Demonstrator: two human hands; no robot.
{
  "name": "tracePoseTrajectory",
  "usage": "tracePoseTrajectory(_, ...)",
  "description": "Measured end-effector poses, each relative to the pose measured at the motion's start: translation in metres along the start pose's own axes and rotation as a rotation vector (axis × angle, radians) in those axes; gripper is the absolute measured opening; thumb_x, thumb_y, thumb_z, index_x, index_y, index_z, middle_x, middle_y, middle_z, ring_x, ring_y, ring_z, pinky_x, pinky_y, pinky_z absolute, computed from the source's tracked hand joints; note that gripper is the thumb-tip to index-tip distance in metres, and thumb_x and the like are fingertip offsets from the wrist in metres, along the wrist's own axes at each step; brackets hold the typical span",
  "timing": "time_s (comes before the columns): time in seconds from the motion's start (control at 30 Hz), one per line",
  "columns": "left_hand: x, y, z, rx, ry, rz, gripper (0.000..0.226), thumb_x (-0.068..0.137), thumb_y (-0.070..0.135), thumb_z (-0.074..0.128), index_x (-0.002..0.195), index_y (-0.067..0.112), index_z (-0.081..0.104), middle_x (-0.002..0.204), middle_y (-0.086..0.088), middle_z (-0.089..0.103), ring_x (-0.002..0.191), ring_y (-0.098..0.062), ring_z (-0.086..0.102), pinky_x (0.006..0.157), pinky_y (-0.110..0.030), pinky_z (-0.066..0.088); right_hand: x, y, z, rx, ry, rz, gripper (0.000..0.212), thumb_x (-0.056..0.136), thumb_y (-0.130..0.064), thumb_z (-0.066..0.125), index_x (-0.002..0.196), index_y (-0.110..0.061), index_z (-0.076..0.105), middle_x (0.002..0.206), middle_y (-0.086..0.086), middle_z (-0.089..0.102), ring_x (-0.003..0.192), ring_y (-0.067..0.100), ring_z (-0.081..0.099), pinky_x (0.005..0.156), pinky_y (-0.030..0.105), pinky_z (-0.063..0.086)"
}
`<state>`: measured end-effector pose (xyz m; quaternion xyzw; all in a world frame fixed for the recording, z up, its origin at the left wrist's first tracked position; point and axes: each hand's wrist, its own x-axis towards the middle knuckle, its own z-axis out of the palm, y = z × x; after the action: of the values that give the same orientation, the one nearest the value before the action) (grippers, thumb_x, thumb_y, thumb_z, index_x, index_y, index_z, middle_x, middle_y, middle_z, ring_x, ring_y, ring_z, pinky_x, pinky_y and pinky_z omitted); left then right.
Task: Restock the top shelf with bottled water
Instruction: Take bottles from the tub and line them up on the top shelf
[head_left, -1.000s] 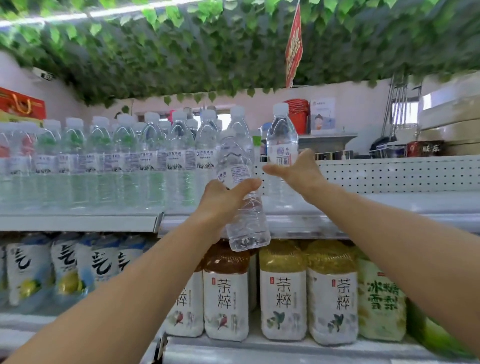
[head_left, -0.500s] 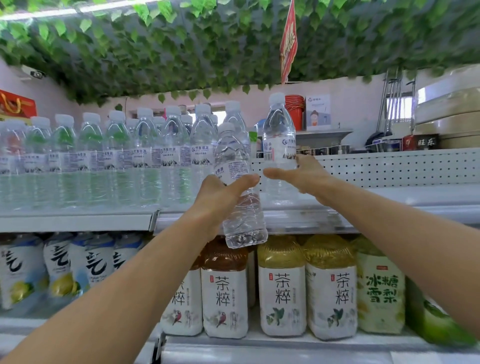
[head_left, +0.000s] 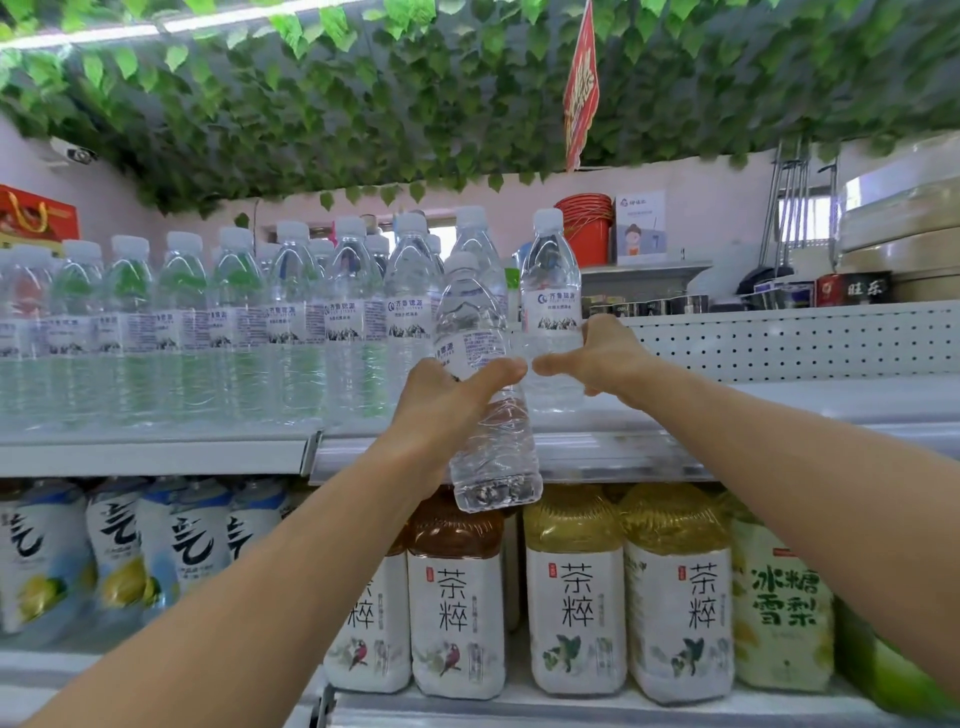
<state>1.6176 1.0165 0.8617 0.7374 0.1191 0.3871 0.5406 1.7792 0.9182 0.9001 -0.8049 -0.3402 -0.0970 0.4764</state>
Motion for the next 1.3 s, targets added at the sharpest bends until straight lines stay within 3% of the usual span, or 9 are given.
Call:
tracePoseTrajectory(0.27, 0.005, -0.003, -0.003, 0.064, -0.016, -0.019, 0.092, 0.064, 0.063, 0.078, 0.134, 0.013, 0.046, 0.124, -0.004, 0.058, 0.103, -0.017, 0.060, 0.072, -0.035, 0.050, 0.017, -0.006, 0.018, -0.061, -0.012, 0.010, 0.027, 0.083, -0.032, 0.078, 0.086, -0.020, 0.053, 0.091, -0.001, 0.060, 0.076, 0.016, 0.058, 0.073, 0.034, 0.056)
tracePoseTrajectory(0.43, 0.004, -0.004, -0.002, 0.047, -0.024, -0.020, 0.072, 0.068, 0.060, 0.078, 0.121, 0.016, 0.058, 0.111, -0.003, 0.068, 0.094, -0.016, 0.066, 0.065, -0.031, 0.048, 0.014, -0.008, 0.018, -0.061, -0.020, 0.014, 0.038, 0.082, -0.035, 0.079, 0.105, -0.012, 0.058, 0.096, 0.001, 0.062, 0.073, 0.014, 0.056, 0.054, 0.026, 0.046)
tracePoseTrajectory(0.6, 0.000, -0.004, 0.000, 0.053, 0.000, -0.010, 0.085, 0.054, 0.065, 0.078, 0.119, 0.014, 0.058, 0.109, -0.003, 0.068, 0.093, -0.017, 0.067, 0.074, -0.037, 0.054, -0.001, -0.015, 0.007, -0.088, -0.006, -0.032, 0.032, 0.091, -0.033, 0.069, 0.087, -0.012, 0.045, 0.076, -0.005, 0.048, 0.071, 0.012, 0.047, 0.068, 0.025, 0.039)
tracePoseTrajectory(0.73, -0.008, -0.005, 0.003, 0.035, 0.057, 0.008, 0.085, 0.046, 0.060, 0.082, 0.115, 0.019, 0.056, 0.104, -0.002, 0.070, 0.091, -0.021, 0.070, 0.086, -0.047, 0.057, -0.031, -0.034, -0.003, 0.221, 0.090, -0.207, 0.045, 0.092, -0.050, 0.060, 0.103, -0.007, 0.058, 0.097, 0.002, 0.063, 0.088, 0.019, 0.060, 0.077, 0.032, 0.048)
tracePoseTrajectory(0.83, -0.016, -0.005, 0.012, 0.053, 0.073, 0.045, 0.073, 0.059, 0.046, 0.085, 0.116, 0.018, 0.049, 0.104, -0.001, 0.069, 0.089, -0.019, 0.070, 0.085, -0.046, 0.057, -0.058, -0.054, -0.010, 0.245, -0.197, -0.248, 0.067, 0.081, -0.068, 0.058, 0.116, -0.013, 0.063, 0.106, 0.004, 0.070, 0.098, 0.021, 0.067, 0.082, 0.037, 0.055)
tracePoseTrajectory(0.97, -0.027, 0.002, 0.027, 0.195, 0.134, 0.143, 0.080, 0.066, 0.049, 0.084, 0.121, 0.018, 0.035, 0.113, 0.000, 0.058, 0.104, -0.023, 0.060, 0.093, -0.047, 0.050, -0.067, -0.072, -0.006, -0.102, -0.003, -0.311, 0.091, 0.068, -0.066, 0.075, 0.132, -0.011, 0.042, 0.106, -0.003, 0.055, 0.094, 0.011, 0.056, 0.082, 0.029, 0.048)
tracePoseTrajectory(1.13, -0.031, 0.009, 0.023, 0.154, 0.041, 0.280, 0.084, 0.063, 0.052, 0.086, 0.123, 0.025, 0.035, 0.115, 0.007, 0.059, 0.103, -0.010, 0.060, 0.090, -0.033, 0.049, -0.062, -0.083, -0.032, 0.013, 0.006, -0.324, 0.061, 0.073, -0.043, 0.083, 0.113, -0.003, 0.059, 0.094, 0.012, 0.072, 0.082, 0.026, 0.073, 0.079, 0.049, 0.060)
tracePoseTrajectory(1.2, -0.030, 0.010, 0.012, 0.170, 0.039, 0.307, 0.078, 0.073, 0.055, 0.077, 0.132, 0.023, 0.036, 0.121, 0.006, 0.053, 0.109, -0.010, 0.055, 0.091, -0.028, 0.045, -0.053, -0.088, -0.047, 0.075, 0.052, -0.321, 0.044, 0.077, -0.036, 0.081, 0.105, -0.007, 0.063, 0.089, 0.009, 0.073, 0.074, 0.020, 0.074, 0.071, 0.040, 0.062)
tracePoseTrajectory(1.3, -0.022, 0.007, -0.007, 0.185, 0.099, 0.306, 0.067, 0.086, 0.051, 0.067, 0.138, 0.021, 0.038, 0.127, 0.004, 0.049, 0.116, -0.011, 0.050, 0.098, -0.028, 0.041, -0.031, -0.092, -0.065, 0.131, 0.159, -0.304, 0.060, 0.072, -0.043, 0.083, 0.115, -0.009, 0.059, 0.099, 0.008, 0.070, 0.082, 0.018, 0.072, 0.069, 0.034, 0.057)
